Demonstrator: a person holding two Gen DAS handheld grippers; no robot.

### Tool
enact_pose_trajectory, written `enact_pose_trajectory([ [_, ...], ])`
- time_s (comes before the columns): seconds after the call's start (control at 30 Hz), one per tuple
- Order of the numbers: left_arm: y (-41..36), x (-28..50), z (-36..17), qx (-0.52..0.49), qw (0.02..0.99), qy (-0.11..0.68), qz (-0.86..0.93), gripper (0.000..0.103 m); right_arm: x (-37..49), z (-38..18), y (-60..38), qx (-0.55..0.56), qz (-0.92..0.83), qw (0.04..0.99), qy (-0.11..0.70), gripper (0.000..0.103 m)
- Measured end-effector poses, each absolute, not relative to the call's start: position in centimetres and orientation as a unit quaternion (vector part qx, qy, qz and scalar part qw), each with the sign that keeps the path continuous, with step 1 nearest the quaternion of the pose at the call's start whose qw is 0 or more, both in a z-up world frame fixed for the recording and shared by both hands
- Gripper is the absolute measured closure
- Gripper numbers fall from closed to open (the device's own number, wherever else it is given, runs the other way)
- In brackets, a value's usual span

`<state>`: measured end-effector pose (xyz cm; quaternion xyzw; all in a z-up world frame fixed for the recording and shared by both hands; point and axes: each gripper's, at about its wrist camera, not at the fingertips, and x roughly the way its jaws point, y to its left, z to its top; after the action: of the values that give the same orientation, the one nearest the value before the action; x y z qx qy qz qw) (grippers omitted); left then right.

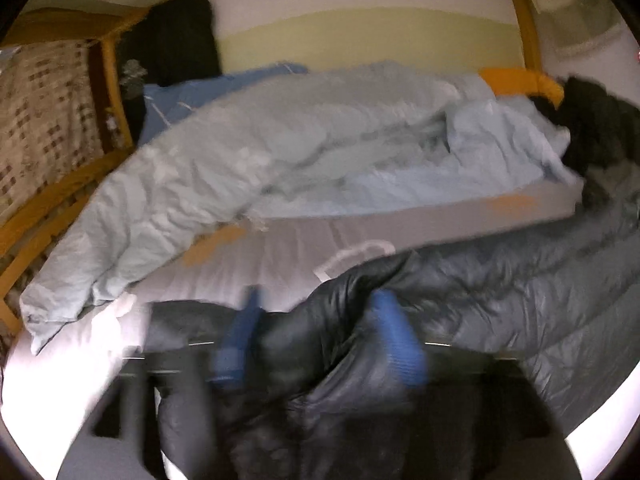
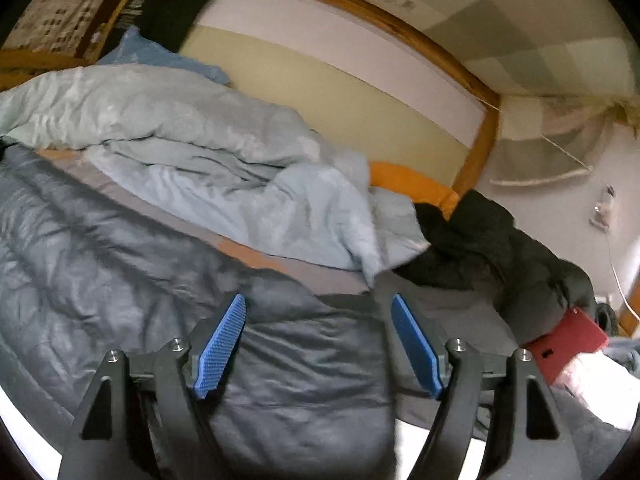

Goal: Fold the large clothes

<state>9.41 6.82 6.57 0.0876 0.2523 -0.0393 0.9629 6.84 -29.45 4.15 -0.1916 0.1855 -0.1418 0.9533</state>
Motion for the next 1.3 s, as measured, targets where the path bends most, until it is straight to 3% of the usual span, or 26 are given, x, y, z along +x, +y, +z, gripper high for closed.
enact_pose_trajectory([
  [0.13,9.6,5.5,9.2,0.040,0.975,0.213,-0.055,0.017,3.8,6.8,-31.1,-0.128,-0.138,0.972,0.139,0.026],
  [0.2,10.6,4.0,10.3,0.014,0.977,0.206,-0.060,0.017,2.1,8.2,-31.3,-0.086,-0.084,0.983,0.138,0.043],
  [0.23,10.9,3.4,10.5,0.004,0.977,0.204,-0.062,0.017,1.4,8.6,-31.2,-0.066,-0.046,0.985,0.152,0.060],
  [0.27,11.2,2.8,10.6,-0.008,0.977,0.201,-0.067,0.017,1.2,8.7,-31.1,-0.052,-0.016,0.984,0.167,0.065],
  [0.4,11.9,2.6,9.4,-0.034,0.977,0.205,-0.055,0.018,2.0,5.9,-29.5,-0.026,0.031,0.973,0.228,0.065],
  [0.63,12.0,7.4,6.0,-0.046,0.965,0.257,-0.032,0.029,6.0,2.6,-31.3,-0.047,-0.033,0.973,0.224,0.065],
  [0.73,13.2,8.4,4.1,-0.095,0.953,0.285,-0.027,0.030,7.6,1.5,-32.6,-0.064,-0.088,0.973,0.203,0.065],
  [0.83,13.3,9.3,3.0,-0.054,0.952,0.301,0.030,0.031,9.3,0.2,-33.4,-0.063,-0.080,0.968,0.229,0.065],
  [1.03,14.9,10.3,1.2,-0.082,0.928,0.358,0.057,0.031,11.7,-0.8,-33.3,-0.084,-0.097,0.956,0.264,0.062],
  [1.07,15.2,10.1,1.3,-0.082,0.928,0.358,0.060,0.032,11.8,-0.7,-33.1,-0.099,-0.116,0.951,0.269,0.054],
  [1.17,15.6,8.1,3.2,-0.086,0.942,0.321,0.054,0.038,11.0,0.5,-32.2,-0.146,-0.143,0.940,0.272,0.052],
  [1.23,15.2,6.9,4.8,-0.088,0.954,0.284,0.023,0.038,9.3,2.3,-32.5,-0.116,-0.108,0.952,0.262,0.051],
  [1.3,14.0,5.7,6.2,-0.075,0.965,0.249,-0.014,0.038,7.8,3.6,-32.8,-0.075,-0.070,0.955,0.279,0.044],
])
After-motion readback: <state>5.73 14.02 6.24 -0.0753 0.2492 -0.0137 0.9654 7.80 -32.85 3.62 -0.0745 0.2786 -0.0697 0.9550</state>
